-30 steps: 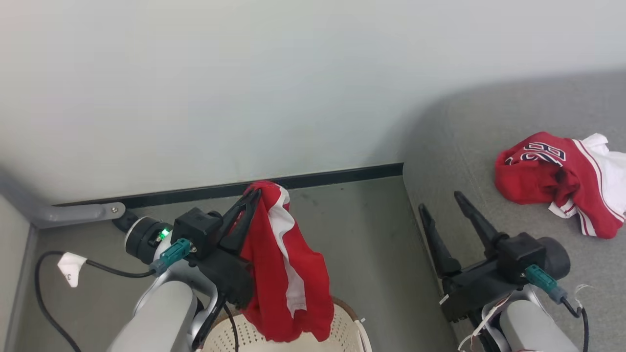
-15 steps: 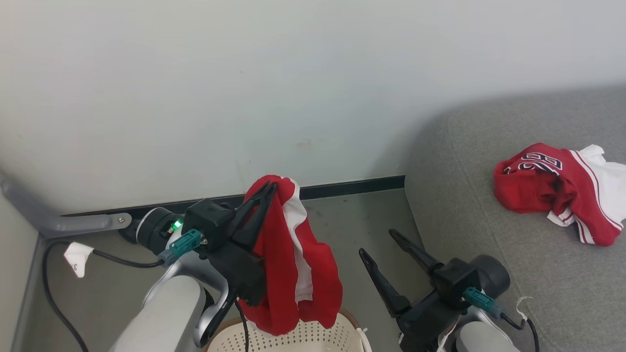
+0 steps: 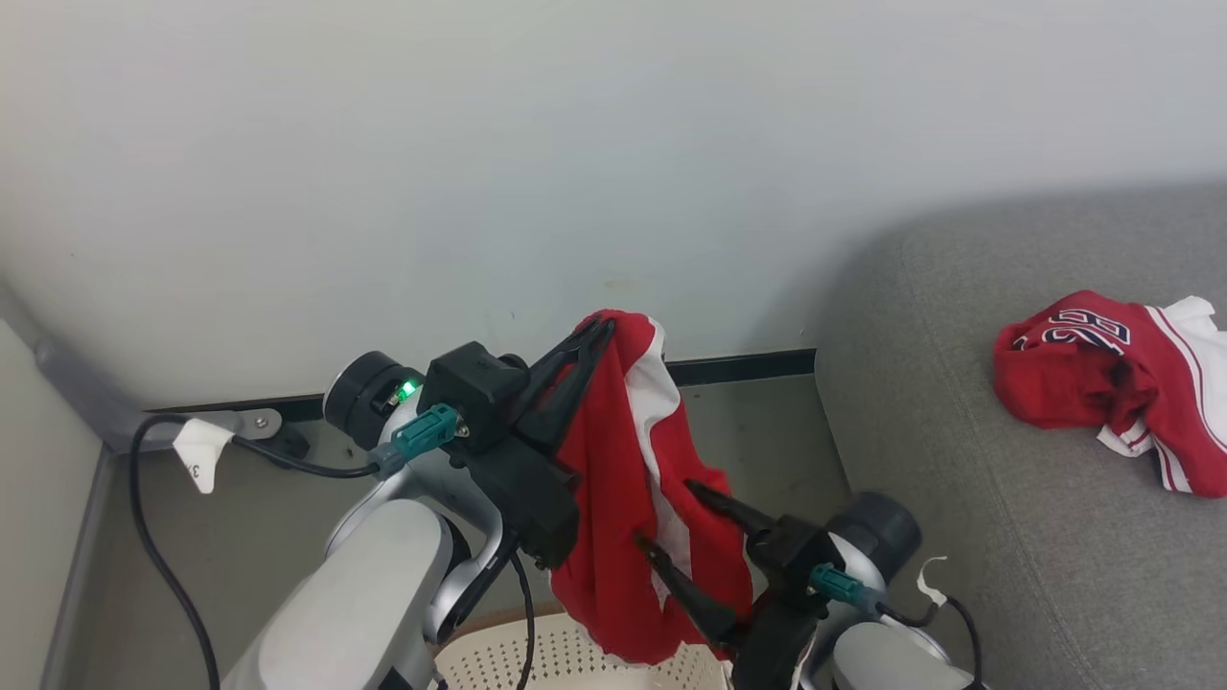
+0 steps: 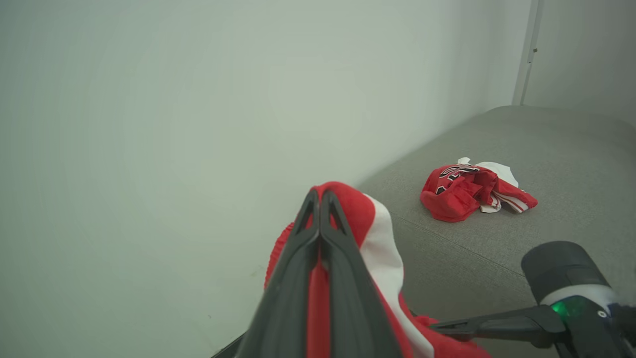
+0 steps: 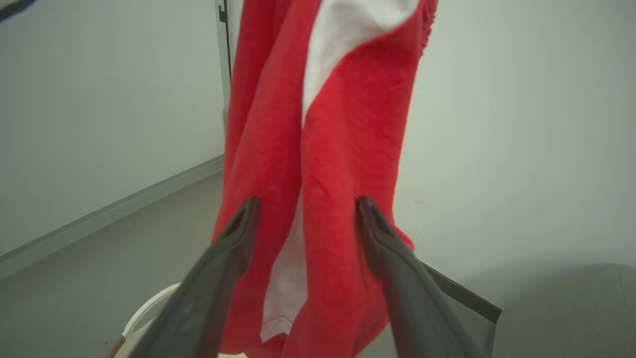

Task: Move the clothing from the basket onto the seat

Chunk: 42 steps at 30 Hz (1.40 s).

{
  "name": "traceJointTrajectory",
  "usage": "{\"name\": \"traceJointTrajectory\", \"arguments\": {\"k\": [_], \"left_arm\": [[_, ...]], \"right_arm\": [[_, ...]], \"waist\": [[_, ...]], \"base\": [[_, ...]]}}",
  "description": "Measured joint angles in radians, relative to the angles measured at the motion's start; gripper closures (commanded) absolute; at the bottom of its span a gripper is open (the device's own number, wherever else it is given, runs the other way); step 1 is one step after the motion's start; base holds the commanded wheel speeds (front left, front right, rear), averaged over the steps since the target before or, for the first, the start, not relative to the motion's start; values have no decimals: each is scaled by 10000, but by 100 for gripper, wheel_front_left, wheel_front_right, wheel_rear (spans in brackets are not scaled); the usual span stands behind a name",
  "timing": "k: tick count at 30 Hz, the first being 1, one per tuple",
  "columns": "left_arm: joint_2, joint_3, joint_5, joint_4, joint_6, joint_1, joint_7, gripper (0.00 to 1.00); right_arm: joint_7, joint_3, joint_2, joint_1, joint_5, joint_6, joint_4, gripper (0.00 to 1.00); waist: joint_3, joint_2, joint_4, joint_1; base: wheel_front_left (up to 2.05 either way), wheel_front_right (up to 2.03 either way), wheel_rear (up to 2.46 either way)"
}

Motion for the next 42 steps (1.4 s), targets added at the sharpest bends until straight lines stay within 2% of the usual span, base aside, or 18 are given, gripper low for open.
{"name": "traceJointTrajectory", "arguments": {"k": [8, 9, 10, 12, 13, 20, 24, 32, 33, 35, 36, 42], "left_arm": [[-88, -217, -61, -493, 0, -89, 322, 100], [-88, -217, -94, -529, 0, -89, 345, 100], [-84, -217, -102, -570, 0, -89, 389, 100], [-81, -217, -109, -631, 0, -88, 441, 100], [-75, -217, -125, -663, 0, -87, 466, 100], [25, -92, -232, -769, 23, -31, 604, 100], [186, 186, -502, -748, 219, 215, 604, 100], [355, 593, -729, -510, 533, 902, 441, 100], [362, 654, -757, -512, 543, 1006, 378, 97], [393, 698, -798, -525, 623, 1218, 322, 53], [401, 709, -807, -529, 625, 1327, 305, 0], [403, 729, -911, -792, 713, 1876, 50, 0]], "right_arm": [[-2, 851, 136, -732, 10, 2, 892, 0], [-2, 861, 155, -805, 46, 4, 986, 22], [-2, 892, 174, -892, 94, 4, 1112, 53], [-2, 909, 201, -1007, 155, 6, 1214, 73], [-2, 917, 224, -1058, 180, 8, 1285, 100], [-2, 913, 268, -1338, 489, 10, 1423, 100], [-2, 673, 221, -1358, 848, 10, 1329, 100], [-2, -236, -807, -1325, 1333, 10, 518, 100], [-2, -339, -934, -1315, 1371, 10, 364, 100], [-2, -562, -1152, -1292, 1379, 10, 12, 100], [-2, -679, -1262, -1272, 1383, 10, -184, 100], [-2, -1392, -2130, -963, 1381, -107, -1329, 100]], "waist": [[-3, 1, 87, 0], [-4, 0, 92, 0], [-5, 0, 95, 0], [-4, 0, 96, 0], [-3, 0, 94, 0], [13, 0, 33, 0], [20, 1, -106, 0], [-45, 0, -473, 0], [-65, 0, -524, 0], [-107, 0, -635, 0], [-129, 0, -695, 0], [-261, 0, -1105, -1]], "base": [[0, 0, 0], [0, 0, 0], [0, 0, 0], [0, 0, 0], [0, 0, 0], [0, 0, 0], [0, 0, 0], [0, 0, 0], [0, 0, 0], [0, 0, 0], [0, 0, 0], [0, 0, 0]]}}
